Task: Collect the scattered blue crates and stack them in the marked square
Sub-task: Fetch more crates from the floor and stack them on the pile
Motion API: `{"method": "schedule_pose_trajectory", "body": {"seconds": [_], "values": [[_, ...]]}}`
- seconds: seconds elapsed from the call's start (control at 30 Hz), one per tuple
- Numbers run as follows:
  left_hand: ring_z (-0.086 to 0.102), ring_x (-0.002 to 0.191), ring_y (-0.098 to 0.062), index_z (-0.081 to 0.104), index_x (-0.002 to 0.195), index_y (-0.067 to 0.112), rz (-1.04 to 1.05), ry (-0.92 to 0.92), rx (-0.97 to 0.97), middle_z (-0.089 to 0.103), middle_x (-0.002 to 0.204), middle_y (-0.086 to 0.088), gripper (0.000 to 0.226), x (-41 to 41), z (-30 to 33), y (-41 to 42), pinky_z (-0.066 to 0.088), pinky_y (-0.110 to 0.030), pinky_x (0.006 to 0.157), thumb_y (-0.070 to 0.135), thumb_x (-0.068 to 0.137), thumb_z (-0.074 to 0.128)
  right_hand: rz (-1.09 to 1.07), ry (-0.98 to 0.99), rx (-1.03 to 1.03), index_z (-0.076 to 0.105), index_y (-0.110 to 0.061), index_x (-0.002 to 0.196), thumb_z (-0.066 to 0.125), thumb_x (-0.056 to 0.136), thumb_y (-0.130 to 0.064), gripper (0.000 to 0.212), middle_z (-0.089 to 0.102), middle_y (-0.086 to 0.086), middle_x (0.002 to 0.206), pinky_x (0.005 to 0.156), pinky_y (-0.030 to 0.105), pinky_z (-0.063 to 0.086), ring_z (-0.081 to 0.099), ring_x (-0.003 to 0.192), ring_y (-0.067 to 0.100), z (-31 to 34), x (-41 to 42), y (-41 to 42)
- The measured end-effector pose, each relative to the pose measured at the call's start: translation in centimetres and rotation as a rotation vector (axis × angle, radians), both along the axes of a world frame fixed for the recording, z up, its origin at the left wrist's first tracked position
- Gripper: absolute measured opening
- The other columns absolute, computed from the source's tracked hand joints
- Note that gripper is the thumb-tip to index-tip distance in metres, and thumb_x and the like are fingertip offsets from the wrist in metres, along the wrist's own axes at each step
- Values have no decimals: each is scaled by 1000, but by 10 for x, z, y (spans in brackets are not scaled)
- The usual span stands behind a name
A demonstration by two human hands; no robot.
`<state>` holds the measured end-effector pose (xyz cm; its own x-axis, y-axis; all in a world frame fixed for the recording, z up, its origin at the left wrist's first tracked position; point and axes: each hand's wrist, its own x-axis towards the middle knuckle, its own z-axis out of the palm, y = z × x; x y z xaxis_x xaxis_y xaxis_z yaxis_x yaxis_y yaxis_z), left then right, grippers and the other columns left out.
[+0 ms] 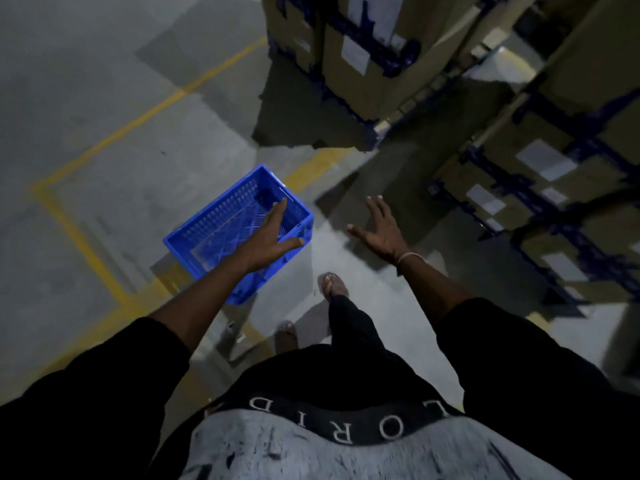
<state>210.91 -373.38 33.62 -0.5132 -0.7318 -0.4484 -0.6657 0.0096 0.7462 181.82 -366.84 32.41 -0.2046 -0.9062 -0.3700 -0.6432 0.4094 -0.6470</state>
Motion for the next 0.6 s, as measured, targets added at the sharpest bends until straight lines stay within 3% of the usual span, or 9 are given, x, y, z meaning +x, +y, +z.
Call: {"method": "schedule_pose_trajectory", "body": {"seconds": [0.1, 0.23, 0.33, 0.47, 0.6], "values": [[8, 154, -14, -2, 160, 35, -111, 11, 22, -3, 168, 9, 99, -14, -1, 10, 20, -46, 123, 53, 90, 66, -137, -7, 3, 19, -24, 157, 61, 85, -63, 91, 5, 4, 166, 123, 43, 16, 10, 152, 25, 7, -6, 44], [12, 154, -13, 2, 160, 34, -255, 23, 48, 4, 168, 9, 106, -42, -4, 26, 22, -49, 123, 68, 82, 64, -330, -20, -1, 21, -29, 156, 60, 85, -65, 89, 10, 2, 165, 122, 40, 16, 11, 151, 21, 11, -18, 113], [11, 154, -15, 4, 160, 32, -347, 44, 52, 6, 169, 4, 103, -67, -2, 47, 23, -46, 123, 64, 84, 66, -454, -34, 15, 22, -31, 155, 57, 83, -70, 89, 15, 1, 164, 121, 43, 19, 15, 150, 23, 9, -27, 169], [13, 154, -17, 3, 159, 39, -459, 57, 95, 2, 169, 7, 112, -102, 0, 78, 33, -37, 116, 81, 72, 61, -618, -20, 37, 23, -32, 154, 52, 83, -73, 87, 20, 0, 162, 119, 47, 22, 19, 149, 27, 9, -36, 246], [18, 153, -15, 2, 157, 45, -628, 26, 60, 3, 169, 8, 107, -140, -1, 119, 28, -46, 121, 82, 75, 59, -794, -33, 37, 22, -32, 155, 52, 84, -72, 86, 20, 0, 162, 119, 49, 23, 20, 148, 28, 9, -40, 326]]}}
